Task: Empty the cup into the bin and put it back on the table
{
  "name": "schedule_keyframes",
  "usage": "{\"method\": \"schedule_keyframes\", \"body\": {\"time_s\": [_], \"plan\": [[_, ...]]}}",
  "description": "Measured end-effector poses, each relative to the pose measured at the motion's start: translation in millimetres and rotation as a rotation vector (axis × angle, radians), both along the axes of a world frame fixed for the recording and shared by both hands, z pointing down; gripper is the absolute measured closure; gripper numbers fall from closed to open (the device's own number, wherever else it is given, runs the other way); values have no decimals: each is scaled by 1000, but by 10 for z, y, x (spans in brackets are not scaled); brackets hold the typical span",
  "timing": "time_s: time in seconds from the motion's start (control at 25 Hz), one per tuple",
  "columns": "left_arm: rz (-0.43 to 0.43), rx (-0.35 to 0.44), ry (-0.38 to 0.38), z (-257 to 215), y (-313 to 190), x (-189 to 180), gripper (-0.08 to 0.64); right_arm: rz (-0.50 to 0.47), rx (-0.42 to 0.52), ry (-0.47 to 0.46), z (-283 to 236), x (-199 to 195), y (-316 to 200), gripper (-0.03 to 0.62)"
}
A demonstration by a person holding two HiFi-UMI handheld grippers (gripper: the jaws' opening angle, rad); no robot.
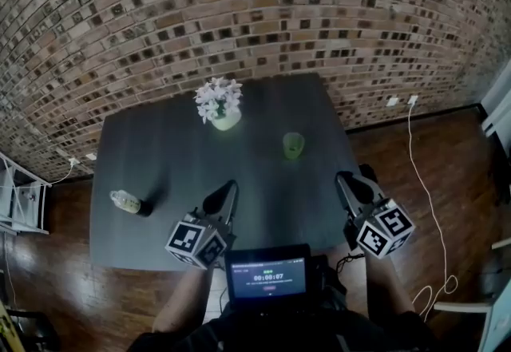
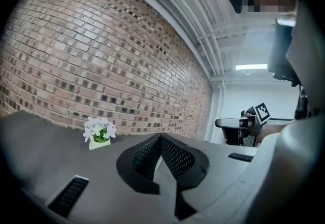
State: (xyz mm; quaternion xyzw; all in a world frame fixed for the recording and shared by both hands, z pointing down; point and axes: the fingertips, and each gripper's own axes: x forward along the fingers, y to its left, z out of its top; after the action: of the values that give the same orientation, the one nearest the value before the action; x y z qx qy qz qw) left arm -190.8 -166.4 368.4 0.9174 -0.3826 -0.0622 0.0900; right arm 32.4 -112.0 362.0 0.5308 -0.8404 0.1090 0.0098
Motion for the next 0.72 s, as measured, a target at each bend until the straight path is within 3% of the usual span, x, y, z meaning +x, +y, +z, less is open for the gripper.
{"method": "schedule_keyframes", "body": {"time_s": [0.28,0.44,0.72], "plan": [[-2,-9,4,-9,-231,106,558,-46,-17,22,56,-16,-391,591],[-25,-12,-24,-2,-320,209,558,-76,-36,35,97,22,-587,591],[7,-44,-64,156,-467,482,558,-100,-107,58,343,145,-899,589]]}}
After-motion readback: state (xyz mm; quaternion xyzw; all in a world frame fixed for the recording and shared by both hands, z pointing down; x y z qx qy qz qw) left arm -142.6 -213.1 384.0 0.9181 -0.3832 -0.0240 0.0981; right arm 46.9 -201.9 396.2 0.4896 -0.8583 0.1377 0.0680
